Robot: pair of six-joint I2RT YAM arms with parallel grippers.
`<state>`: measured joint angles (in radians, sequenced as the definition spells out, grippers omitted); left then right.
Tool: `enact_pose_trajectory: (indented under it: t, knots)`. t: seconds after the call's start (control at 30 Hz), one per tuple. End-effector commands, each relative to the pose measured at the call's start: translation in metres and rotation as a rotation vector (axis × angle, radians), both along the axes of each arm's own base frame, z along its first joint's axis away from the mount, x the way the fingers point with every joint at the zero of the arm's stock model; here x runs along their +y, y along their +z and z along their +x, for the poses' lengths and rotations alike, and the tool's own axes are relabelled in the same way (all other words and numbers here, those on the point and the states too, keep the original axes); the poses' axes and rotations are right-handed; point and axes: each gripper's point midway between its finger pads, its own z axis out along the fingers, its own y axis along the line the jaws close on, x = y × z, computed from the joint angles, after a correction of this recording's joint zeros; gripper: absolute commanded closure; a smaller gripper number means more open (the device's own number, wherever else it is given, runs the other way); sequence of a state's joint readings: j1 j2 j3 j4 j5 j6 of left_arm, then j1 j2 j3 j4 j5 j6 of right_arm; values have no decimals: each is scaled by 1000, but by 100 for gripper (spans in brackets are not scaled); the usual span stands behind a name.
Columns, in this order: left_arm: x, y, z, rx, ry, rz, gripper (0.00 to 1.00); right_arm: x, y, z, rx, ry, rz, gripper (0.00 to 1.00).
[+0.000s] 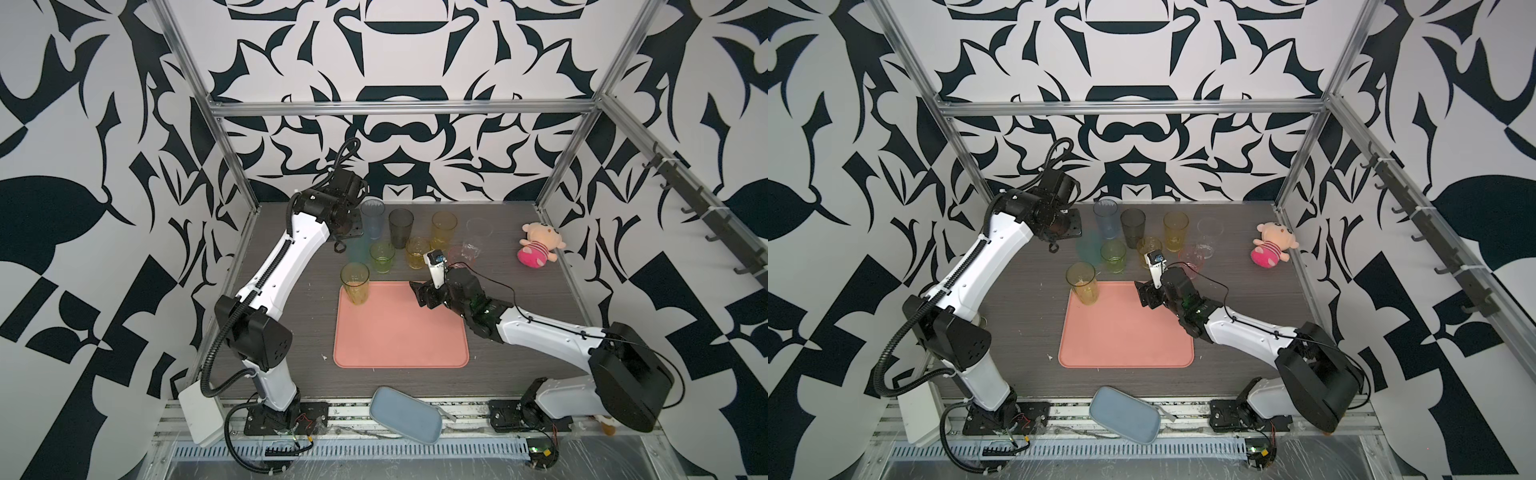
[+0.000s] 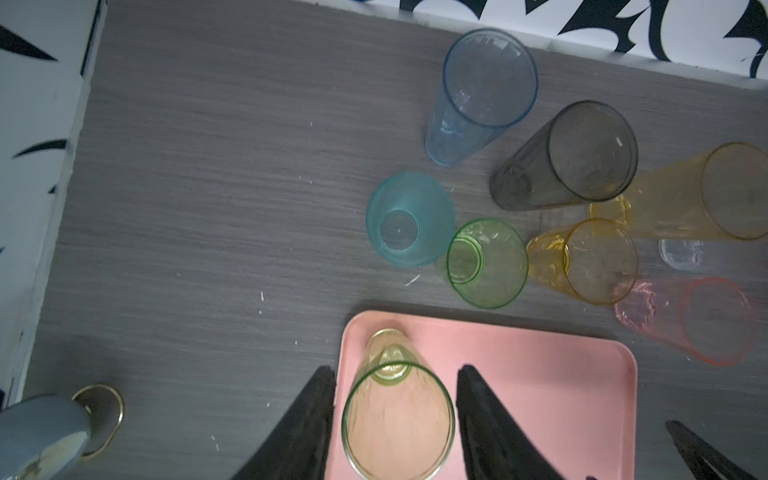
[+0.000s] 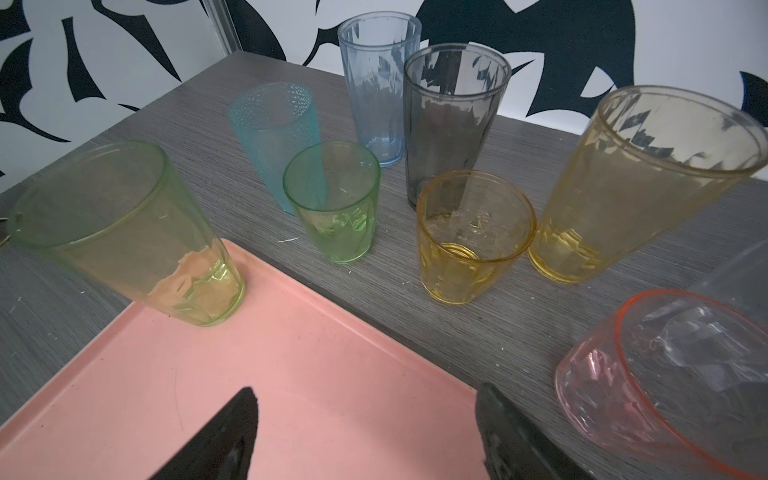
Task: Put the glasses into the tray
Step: 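Open the left gripper to set the green glass upright on the tray, then move the left gripper to the light blue glass farthest from the robot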
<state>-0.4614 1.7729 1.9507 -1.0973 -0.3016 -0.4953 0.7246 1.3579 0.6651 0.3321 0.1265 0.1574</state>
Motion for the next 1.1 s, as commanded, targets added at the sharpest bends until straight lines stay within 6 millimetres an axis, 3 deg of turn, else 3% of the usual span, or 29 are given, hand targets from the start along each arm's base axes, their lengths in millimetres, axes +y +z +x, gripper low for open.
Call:
enact_pose_trajectory:
  t: [0.0, 0.23, 0.5, 1.07]
  knots:
    - [2, -3, 19, -23, 11, 41, 47, -2, 22, 2, -68, -19, 40, 15]
    - [-7, -4, 59, -108, 24, 58, 45, -2, 23, 3, -71, -24, 39, 16]
    - [-12, -18, 94, -150, 40, 58, 40, -3, 22, 3, -74, -30, 37, 16]
    - [-23, -58, 145, -165, 49, -24, 37, -3, 22, 5, -73, -32, 34, 16]
